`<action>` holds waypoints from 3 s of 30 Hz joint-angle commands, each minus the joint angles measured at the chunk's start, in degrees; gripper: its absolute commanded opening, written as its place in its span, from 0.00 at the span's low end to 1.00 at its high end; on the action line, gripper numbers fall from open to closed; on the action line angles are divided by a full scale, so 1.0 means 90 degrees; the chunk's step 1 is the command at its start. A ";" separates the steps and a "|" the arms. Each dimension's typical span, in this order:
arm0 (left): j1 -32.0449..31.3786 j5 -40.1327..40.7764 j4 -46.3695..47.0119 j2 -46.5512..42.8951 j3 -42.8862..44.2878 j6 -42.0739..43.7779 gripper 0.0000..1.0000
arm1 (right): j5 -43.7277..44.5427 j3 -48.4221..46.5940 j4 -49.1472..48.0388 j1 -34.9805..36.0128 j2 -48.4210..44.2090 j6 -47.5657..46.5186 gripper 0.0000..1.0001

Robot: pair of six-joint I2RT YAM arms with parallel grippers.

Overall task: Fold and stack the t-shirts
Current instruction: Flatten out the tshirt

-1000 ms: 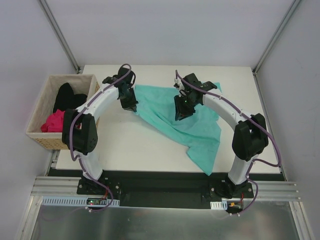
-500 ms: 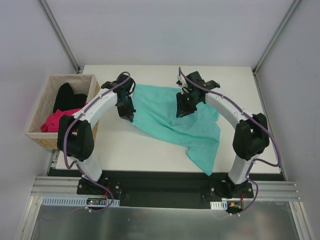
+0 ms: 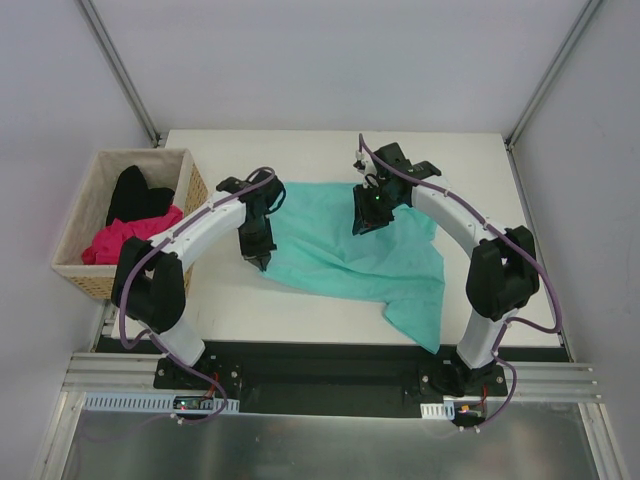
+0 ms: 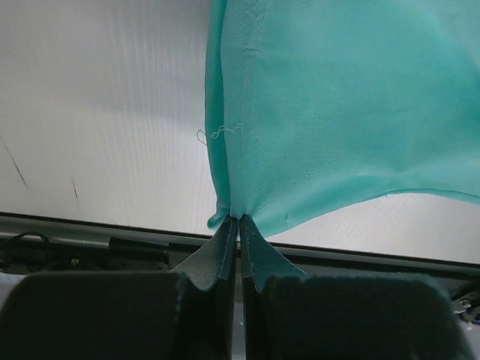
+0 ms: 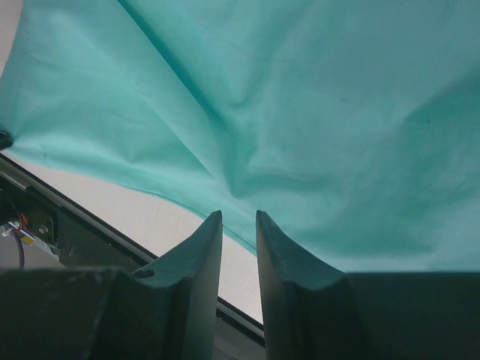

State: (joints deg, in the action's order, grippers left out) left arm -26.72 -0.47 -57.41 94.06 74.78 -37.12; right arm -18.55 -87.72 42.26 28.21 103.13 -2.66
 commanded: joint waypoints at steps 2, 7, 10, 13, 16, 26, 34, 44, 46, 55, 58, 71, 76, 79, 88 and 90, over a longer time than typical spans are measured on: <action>-0.0098 0.0130 -0.0447 -0.0256 -0.0350 -0.0211 0.00 | -0.0166 -0.0018 -0.0076 -0.0038 -0.0355 -0.0076 0.28; -0.0146 0.0130 -0.0691 -0.0129 -0.0506 -0.0162 0.17 | -0.0146 -0.0067 -0.0057 -0.0087 -0.0317 -0.0066 0.28; -0.0166 0.0111 -0.0741 -0.0109 -0.0604 -0.0152 0.18 | -0.0146 -0.0097 -0.0037 -0.0116 -0.0297 -0.0066 0.28; -0.0166 0.0091 -0.0760 -0.0139 -0.0634 -0.0152 0.19 | -0.0127 -0.0107 -0.0028 -0.0116 -0.0297 -0.0066 0.28; -0.0166 0.0179 -0.0750 -0.0129 -0.0497 -0.0133 0.18 | -0.0107 -0.0097 -0.0018 -0.0165 -0.0287 -0.0076 0.28; -0.0195 0.0248 -0.0682 0.0904 0.0343 0.0101 0.19 | -0.0069 -0.0165 0.0099 -0.0214 -0.0297 -0.0105 0.28; -0.0185 0.0062 -0.0116 0.1384 0.0499 0.0238 0.19 | 0.0059 -0.0175 0.0236 -0.0302 -0.0385 -0.0164 0.28; -0.0195 -0.0338 -0.0047 0.1932 0.0715 0.0404 0.16 | 0.0039 -0.0448 0.0285 -0.0478 -0.0122 -0.0154 0.28; -0.0195 -0.0338 -0.0008 0.1873 0.0549 0.0414 0.11 | -0.0087 -0.0662 0.0295 -0.0478 0.0132 -0.0125 0.25; -0.0195 -0.0368 0.0031 0.1376 0.0236 0.0219 0.00 | -0.0888 -0.1249 0.0041 -0.0497 0.1332 0.0265 0.01; -0.0195 -0.0416 0.0011 0.1161 0.0090 0.0122 0.00 | -0.1180 -0.1327 -0.0096 -0.0507 0.1529 0.0469 0.01; -0.0195 -0.0485 0.0002 0.0642 -0.0409 -0.0104 0.00 | -0.1807 -0.1132 -0.0731 -0.0624 0.2164 0.0988 0.01; -0.0195 -0.0514 -0.0057 0.0594 -0.0234 -0.0045 0.00 | -0.1865 -0.1142 -0.0799 -0.0673 0.2349 0.1066 0.01; -0.0185 -0.0534 -0.0076 0.0487 -0.0029 0.0004 0.00 | -0.1885 -0.1132 -0.0858 -0.0712 0.2447 0.1115 0.01; -0.0010 -0.0368 -0.0203 0.0047 0.0762 0.0140 0.00 | -0.2002 -0.1522 -0.0897 -0.0956 0.2964 0.1350 0.01; 0.0049 -0.0348 -0.0281 -0.0031 0.0821 0.0160 0.00 | -0.2002 -0.1668 -0.0897 -0.1005 0.3062 0.1398 0.01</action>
State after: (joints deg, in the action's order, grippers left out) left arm -27.51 -4.27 -56.84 97.17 79.64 -36.75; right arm -34.92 -98.74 34.70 20.29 129.62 8.27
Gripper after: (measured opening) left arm 0.002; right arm 0.014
